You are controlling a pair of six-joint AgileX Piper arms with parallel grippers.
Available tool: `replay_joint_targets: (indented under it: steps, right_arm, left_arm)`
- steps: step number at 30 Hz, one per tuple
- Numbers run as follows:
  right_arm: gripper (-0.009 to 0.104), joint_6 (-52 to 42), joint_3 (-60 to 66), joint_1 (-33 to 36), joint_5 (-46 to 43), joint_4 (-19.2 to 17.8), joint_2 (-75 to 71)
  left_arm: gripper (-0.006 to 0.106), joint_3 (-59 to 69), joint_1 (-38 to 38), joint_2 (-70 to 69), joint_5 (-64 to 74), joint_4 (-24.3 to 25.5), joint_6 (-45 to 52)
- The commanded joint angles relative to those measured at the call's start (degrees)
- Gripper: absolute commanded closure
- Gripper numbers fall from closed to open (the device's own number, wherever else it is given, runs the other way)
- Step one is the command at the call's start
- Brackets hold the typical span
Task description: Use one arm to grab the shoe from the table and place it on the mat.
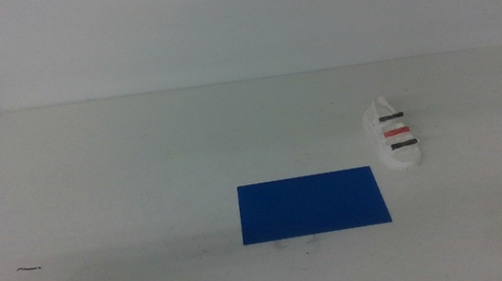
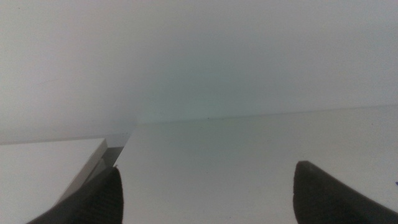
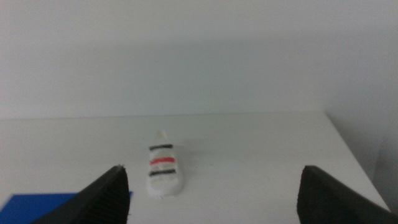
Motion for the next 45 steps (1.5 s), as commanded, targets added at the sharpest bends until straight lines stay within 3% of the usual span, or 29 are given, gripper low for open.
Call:
replay_joint_targets:
  steps: [1, 5, 11, 18, 23, 26, 31, 41, 44, 45]
  right_arm:
    - [0.002, -0.6, -3.3, -0.1, 2.6, 0.2, 0.9]
    - [0.002, -0.6, -16.2, -0.1, 8.7, 4.7, 14.1]
    - [0.002, -0.6, -39.0, -0.1, 31.6, 10.6, 41.8]
    - [0.002, 4.2, -58.2, 6.9, 43.6, 6.8, 70.1]
    - [0.002, 4.4, -71.0, 11.4, 43.3, 2.0, 87.3]
    - [0.002, 5.0, -78.5, 11.4, 44.3, 1.0, 96.3]
    - [0.002, 4.1, -86.9, 11.8, 43.6, -4.0, 109.3]
    - [0.004, 3.9, -89.2, 11.9, 33.1, -4.6, 121.6]
    - [0.025, 4.4, -89.2, 11.9, 32.3, -6.0, 122.4]
    - [0.04, 5.3, -89.2, 12.0, 32.3, -6.3, 122.2]
  left_arm:
    - [0.007, 0.0, 0.0, 0.3, -0.7, -0.2, -0.1]
    - [0.007, 0.0, 0.0, 0.3, -0.7, -0.2, -0.1]
    - [0.007, 0.0, 0.0, 0.3, -0.7, -0.2, -0.1]
    - [0.007, 0.0, 0.0, 0.3, -0.7, -0.2, -0.1]
    - [0.007, 0.0, 0.0, 0.3, -0.7, -0.2, -0.1]
    - [0.007, 0.0, 0.0, 0.3, -0.7, -0.2, -0.1]
    - [0.007, 0.0, 0.0, 0.3, -0.7, -0.2, -0.1]
    - [0.007, 0.0, 0.0, 0.3, -0.7, -0.2, -0.1]
    - [0.007, 0.0, 0.0, 0.3, -0.7, -0.2, -0.1]
    - [0.007, 0.0, 0.0, 0.3, -0.7, -0.2, -0.1]
